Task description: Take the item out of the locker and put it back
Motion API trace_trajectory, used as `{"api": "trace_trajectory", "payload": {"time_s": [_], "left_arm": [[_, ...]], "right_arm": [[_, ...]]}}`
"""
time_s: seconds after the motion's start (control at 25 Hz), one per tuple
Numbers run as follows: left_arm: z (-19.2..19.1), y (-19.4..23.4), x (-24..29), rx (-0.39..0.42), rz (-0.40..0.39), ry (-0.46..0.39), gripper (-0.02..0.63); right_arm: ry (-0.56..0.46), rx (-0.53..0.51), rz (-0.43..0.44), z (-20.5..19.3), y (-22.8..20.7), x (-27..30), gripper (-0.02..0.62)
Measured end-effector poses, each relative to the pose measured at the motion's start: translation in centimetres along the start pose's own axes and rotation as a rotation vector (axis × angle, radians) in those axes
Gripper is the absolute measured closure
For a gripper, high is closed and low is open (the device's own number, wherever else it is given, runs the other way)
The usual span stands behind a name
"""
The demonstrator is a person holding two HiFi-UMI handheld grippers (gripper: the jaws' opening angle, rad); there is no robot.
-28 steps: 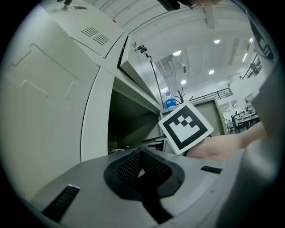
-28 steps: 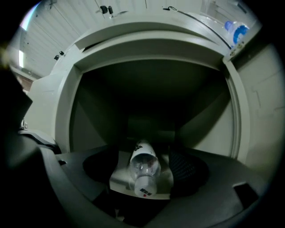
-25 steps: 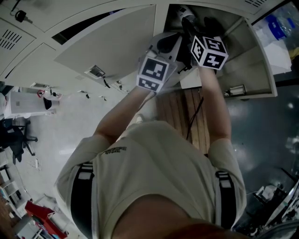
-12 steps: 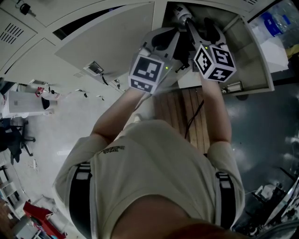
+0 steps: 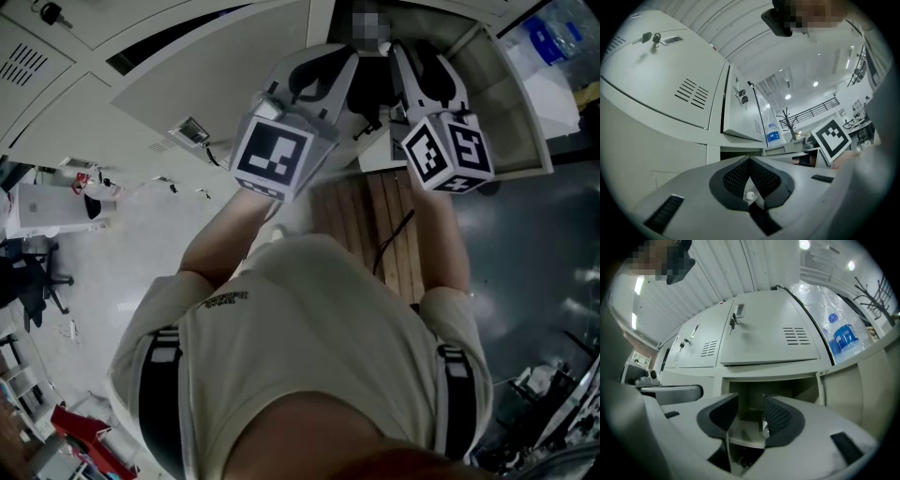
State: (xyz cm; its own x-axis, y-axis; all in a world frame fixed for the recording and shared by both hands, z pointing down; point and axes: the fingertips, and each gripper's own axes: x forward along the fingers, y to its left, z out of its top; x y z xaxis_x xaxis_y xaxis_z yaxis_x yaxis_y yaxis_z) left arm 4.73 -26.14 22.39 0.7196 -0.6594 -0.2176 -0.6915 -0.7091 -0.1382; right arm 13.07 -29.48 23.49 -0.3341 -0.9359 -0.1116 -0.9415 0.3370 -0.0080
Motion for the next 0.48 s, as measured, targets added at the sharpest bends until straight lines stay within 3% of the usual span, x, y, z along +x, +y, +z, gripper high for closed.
{"api": "trace_trajectory", "payload": {"time_s": [0.2,0.28,0.48], "left_arm": [[0.6,-0.2,-1.0,0.013,-0.011,0.000,0.594],[0.4,-0.2,-1.4,0.009,-0.010,0.002,0.594],[0.2,-0.6,-2.3,-0.041,-0.033,0.005,0.594]], "right_arm": [[-0.020,0.027,0.033,1.0,1.5,-1.9,0.430],[-0.034,0.041,0.040,1.3,2.1,-2.6,0.483],[-0.043,0.032,0.072,1.8,3.4,-4.1,0.507]]}}
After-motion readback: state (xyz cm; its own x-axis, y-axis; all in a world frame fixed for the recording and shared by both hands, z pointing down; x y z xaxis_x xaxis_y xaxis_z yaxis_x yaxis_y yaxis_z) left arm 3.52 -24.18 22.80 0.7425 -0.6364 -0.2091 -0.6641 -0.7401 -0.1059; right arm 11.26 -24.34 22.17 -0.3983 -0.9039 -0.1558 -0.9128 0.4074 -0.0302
